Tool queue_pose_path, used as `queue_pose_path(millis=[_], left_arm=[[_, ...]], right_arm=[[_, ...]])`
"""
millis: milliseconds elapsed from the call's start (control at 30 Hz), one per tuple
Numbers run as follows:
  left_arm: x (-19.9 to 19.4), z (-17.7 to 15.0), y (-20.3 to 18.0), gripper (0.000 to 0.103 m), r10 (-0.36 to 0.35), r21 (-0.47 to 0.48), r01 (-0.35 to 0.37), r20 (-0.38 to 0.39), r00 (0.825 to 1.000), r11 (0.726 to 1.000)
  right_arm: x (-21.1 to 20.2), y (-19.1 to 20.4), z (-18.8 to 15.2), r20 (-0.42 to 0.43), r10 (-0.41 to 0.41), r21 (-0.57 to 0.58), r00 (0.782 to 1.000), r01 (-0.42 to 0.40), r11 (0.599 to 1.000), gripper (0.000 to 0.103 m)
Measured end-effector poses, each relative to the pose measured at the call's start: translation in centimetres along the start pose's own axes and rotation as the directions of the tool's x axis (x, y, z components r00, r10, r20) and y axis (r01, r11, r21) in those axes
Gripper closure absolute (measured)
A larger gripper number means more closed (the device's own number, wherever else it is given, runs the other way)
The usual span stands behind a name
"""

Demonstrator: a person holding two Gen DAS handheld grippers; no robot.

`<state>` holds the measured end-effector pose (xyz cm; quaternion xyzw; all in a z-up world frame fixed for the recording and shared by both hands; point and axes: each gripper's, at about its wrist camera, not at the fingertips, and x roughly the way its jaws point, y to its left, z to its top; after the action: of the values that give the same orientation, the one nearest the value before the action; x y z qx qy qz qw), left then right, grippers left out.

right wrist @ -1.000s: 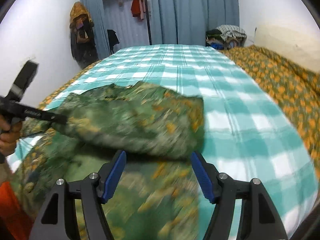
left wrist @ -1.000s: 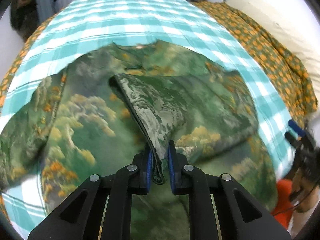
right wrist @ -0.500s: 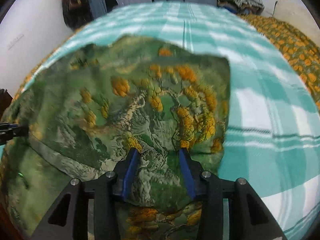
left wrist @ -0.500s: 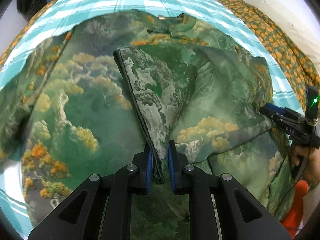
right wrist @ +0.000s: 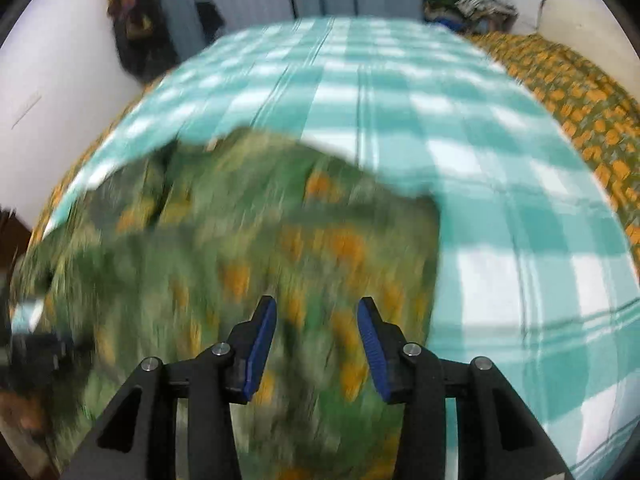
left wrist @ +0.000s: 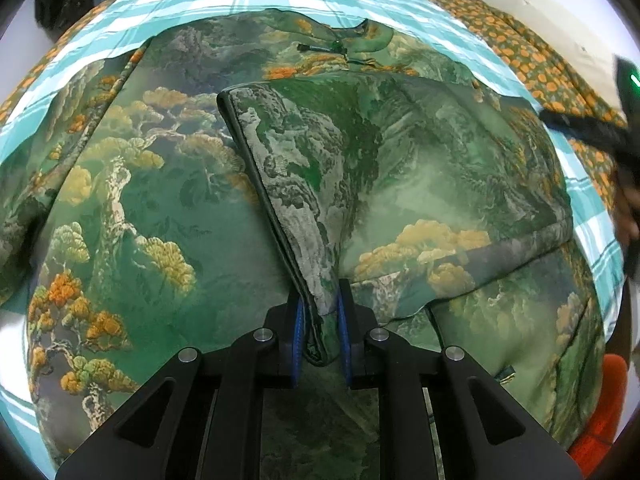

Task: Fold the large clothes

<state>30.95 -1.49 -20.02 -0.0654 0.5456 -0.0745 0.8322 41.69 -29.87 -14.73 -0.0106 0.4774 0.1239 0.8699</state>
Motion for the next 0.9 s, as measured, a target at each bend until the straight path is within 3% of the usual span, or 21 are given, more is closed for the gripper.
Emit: queue_pose_path(millis=[133,233,300,567,767,900], left_arm=[[-0.1,-0.2,0.1,0.089,0.002,0.009,-0.002,-0.002,1.000,1.000],[0.1,-0.2,0.0,0.089,0.001,0.014,-0.001,-0.002,1.000,1.000],[0.3,-0.2,0.0,0.089,0.004,0.016,-0.004,-0.003,1.000,1.000],[0.4,-0.2,-0.3,0.089,0.013,0.016,-0.013,-0.001,1.000,1.000],[0.5,-0.4,-0.6,0.089,0.029,0.015,-0.029,0.001,1.000,0.999],[0.6,-0.4,-0.9,0.089,0.049,0.028,-0.049,0.004,0.999,0.998]], right_arm=[[4.9,-1.3,2.3,-0.057,-0.019,0.058,0.998,0.022,0.998,0.060],[8.7,-1.0,1.2,-0.147,-0.028,0.049,0.989,0.036,0.998,0.060],[9.7,-0.7,0.3,-0.136,-0.046,0.030,0.990,0.050,0.998,0.060],[5.3,-0.5,-2.4,-0.105,-0.027,0.014,0.994,0.029,0.999,0.060],[0.2,1.7,-8.4,-0.097,-0.034,-0.065,0.995,0.028,0.997,0.060],[0.8,2.2,-10.3,-0.095,-0.065,-0.067,0.993,0.059,0.996,0.060]])
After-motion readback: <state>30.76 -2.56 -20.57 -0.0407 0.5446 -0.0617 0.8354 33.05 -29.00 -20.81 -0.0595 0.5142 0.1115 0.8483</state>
